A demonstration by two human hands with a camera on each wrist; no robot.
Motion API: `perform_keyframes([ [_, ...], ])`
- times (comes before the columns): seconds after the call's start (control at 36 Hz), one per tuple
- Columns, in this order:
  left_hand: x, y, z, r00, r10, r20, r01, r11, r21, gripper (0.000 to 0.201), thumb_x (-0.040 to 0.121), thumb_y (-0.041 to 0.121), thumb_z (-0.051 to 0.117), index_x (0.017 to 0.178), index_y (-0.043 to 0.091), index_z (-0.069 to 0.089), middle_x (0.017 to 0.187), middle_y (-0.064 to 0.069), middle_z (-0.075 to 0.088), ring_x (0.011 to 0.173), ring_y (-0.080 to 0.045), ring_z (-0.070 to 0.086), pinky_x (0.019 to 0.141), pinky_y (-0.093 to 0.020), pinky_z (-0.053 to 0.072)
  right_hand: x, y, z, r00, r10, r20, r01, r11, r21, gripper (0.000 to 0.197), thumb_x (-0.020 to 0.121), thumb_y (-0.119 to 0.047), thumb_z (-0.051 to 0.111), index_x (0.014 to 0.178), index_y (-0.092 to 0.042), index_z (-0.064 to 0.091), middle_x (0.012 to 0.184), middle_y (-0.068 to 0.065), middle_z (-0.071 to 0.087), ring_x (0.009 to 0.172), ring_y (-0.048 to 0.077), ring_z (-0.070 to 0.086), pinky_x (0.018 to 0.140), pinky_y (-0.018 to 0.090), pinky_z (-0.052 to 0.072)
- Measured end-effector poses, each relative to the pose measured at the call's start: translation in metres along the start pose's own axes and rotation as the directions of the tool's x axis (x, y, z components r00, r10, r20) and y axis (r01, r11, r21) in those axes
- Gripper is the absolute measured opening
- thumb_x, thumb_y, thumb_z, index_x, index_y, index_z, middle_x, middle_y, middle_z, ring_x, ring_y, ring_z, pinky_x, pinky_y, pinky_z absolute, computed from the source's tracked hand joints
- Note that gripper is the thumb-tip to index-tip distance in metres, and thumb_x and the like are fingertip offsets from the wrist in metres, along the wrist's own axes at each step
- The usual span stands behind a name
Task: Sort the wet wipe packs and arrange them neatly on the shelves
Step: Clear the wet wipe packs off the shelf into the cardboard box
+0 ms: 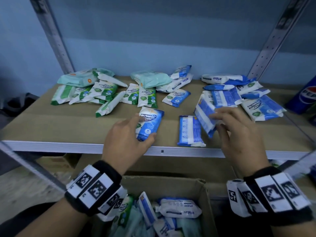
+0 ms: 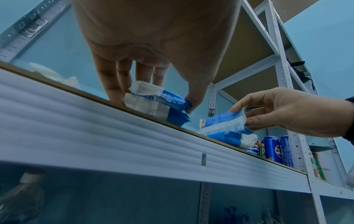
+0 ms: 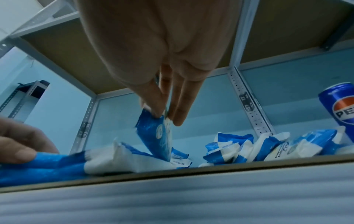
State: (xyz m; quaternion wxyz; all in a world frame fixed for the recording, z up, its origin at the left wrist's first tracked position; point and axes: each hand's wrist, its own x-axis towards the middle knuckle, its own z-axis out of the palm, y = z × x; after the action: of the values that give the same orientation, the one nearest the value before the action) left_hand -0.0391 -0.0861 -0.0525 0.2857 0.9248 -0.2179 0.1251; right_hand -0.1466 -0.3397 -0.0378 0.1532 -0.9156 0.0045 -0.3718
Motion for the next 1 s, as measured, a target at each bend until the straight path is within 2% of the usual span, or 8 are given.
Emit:
perform_keyframes([
  [0.06, 0.0, 0.001, -0.001, 1.0, 0.008, 0.003, -0.008, 1.0, 0.01, 0.049, 0.077, 0.053, 0.071, 0.115, 0.023, 0.063, 0.091, -0.005, 0.069, 0.086, -0.027, 0.06, 0.068, -0.034, 0.043, -0.002, -0.001, 0.004, 0.997, -0.055, 0.053, 0.055, 0.998, -0.001, 0.029, 0.086, 0.007, 0.06, 0.108, -0.008, 0.072, 0.117, 0.005, 0.061, 0.097, 0.017, 0.061, 0.085, 0.017, 0.044],
  [0.17, 0.0, 0.0, -0.002, 1.0, 0.013, 0.007, -0.013, 1.0, 0.003, 0.05, 0.077, 0.054, 0.071, 0.115, 0.023, 0.063, 0.096, -0.006, 0.07, 0.088, -0.027, 0.06, 0.07, -0.034, 0.044, -0.004, -0.004, 0.009, 0.999, -0.036, 0.002, 0.036, 0.997, 0.071, 0.022, 0.09, 0.002, 0.059, 0.105, -0.007, 0.072, 0.116, 0.005, 0.062, 0.097, 0.019, 0.063, 0.079, 0.036, 0.057],
  [0.22, 0.001, 0.001, -0.002, 1.0, 0.006, 0.013, -0.006, 1.0, 0.009, 0.051, 0.077, 0.055, 0.07, 0.117, 0.024, 0.063, 0.097, -0.006, 0.07, 0.089, -0.027, 0.06, 0.07, -0.034, 0.044, -0.003, -0.005, 0.009, 0.999, -0.048, -0.008, 0.048, 0.997, 0.066, 0.022, 0.089, 0.004, 0.063, 0.105, -0.007, 0.073, 0.115, 0.005, 0.063, 0.097, 0.019, 0.064, 0.081, 0.033, 0.056],
  [0.33, 0.001, 0.001, -0.001, 1.0, 0.001, 0.015, -0.001, 1.0, 0.02, 0.053, 0.077, 0.055, 0.071, 0.119, 0.023, 0.062, 0.099, -0.007, 0.07, 0.092, -0.027, 0.059, 0.071, -0.034, 0.041, -0.004, -0.015, 0.014, 0.982, -0.132, 0.138, 0.135, 0.991, -0.009, 0.048, 0.076, 0.016, 0.06, 0.114, -0.011, 0.071, 0.124, 0.006, 0.06, 0.1, 0.027, 0.063, 0.079, 0.038, 0.054],
  [0.56, 0.002, -0.001, -0.001, 1.0, -0.004, 0.03, 0.003, 0.999, 0.036, 0.055, 0.077, 0.059, 0.067, 0.121, 0.028, 0.059, 0.101, -0.002, 0.069, 0.093, -0.023, 0.058, 0.071, -0.032, 0.041, -0.007, -0.039, 0.016, 0.93, -0.106, 0.353, 0.109, 0.994, 0.011, 0.069, 0.08, -0.013, 0.061, 0.147, -0.019, 0.043, 0.126, 0.001, 0.06, 0.115, 0.019, 0.051, 0.093, 0.035, 0.048],
  [0.78, 0.003, 0.001, 0.001, 0.999, -0.037, -0.002, 0.037, 0.999, 0.025, 0.054, 0.074, 0.056, 0.071, 0.117, 0.026, 0.061, 0.097, -0.002, 0.07, 0.089, -0.024, 0.061, 0.071, -0.033, 0.042, -0.008, -0.039, 0.031, 0.943, -0.114, 0.313, 0.151, 0.984, -0.096, 0.059, 0.08, -0.002, 0.072, 0.134, -0.015, 0.055, 0.119, 0.003, 0.067, 0.104, 0.028, 0.054, 0.077, 0.046, 0.053],
  [0.89, 0.003, 0.003, 0.004, 0.998, -0.063, -0.008, 0.063, 0.998, 0.003, 0.07, 0.074, 0.054, 0.071, 0.131, 0.022, 0.05, 0.11, -0.004, 0.068, 0.1, -0.027, 0.061, 0.078, -0.035, 0.046, -0.007, -0.037, 0.03, 0.952, -0.089, 0.293, 0.135, 0.981, -0.142, 0.048, 0.084, -0.016, 0.073, 0.131, -0.013, 0.06, 0.135, 0.004, 0.059, 0.104, 0.025, 0.052, 0.084, 0.043, 0.052],
  [1.0, 0.007, 0.005, 0.006, 0.995, -0.101, 0.019, 0.101, 0.995, 0.015, 0.075, 0.074, 0.06, 0.069, 0.134, 0.021, 0.045, 0.112, -0.004, 0.067, 0.102, -0.027, 0.061, 0.079, -0.037, 0.049, -0.007, -0.039, 0.028, 0.966, -0.036, 0.255, 0.059, 0.995, -0.084, 0.035, 0.087, -0.032, 0.069, 0.117, -0.015, 0.067, 0.128, 0.0, 0.062, 0.102, 0.022, 0.051, 0.086, 0.044, 0.05],
])
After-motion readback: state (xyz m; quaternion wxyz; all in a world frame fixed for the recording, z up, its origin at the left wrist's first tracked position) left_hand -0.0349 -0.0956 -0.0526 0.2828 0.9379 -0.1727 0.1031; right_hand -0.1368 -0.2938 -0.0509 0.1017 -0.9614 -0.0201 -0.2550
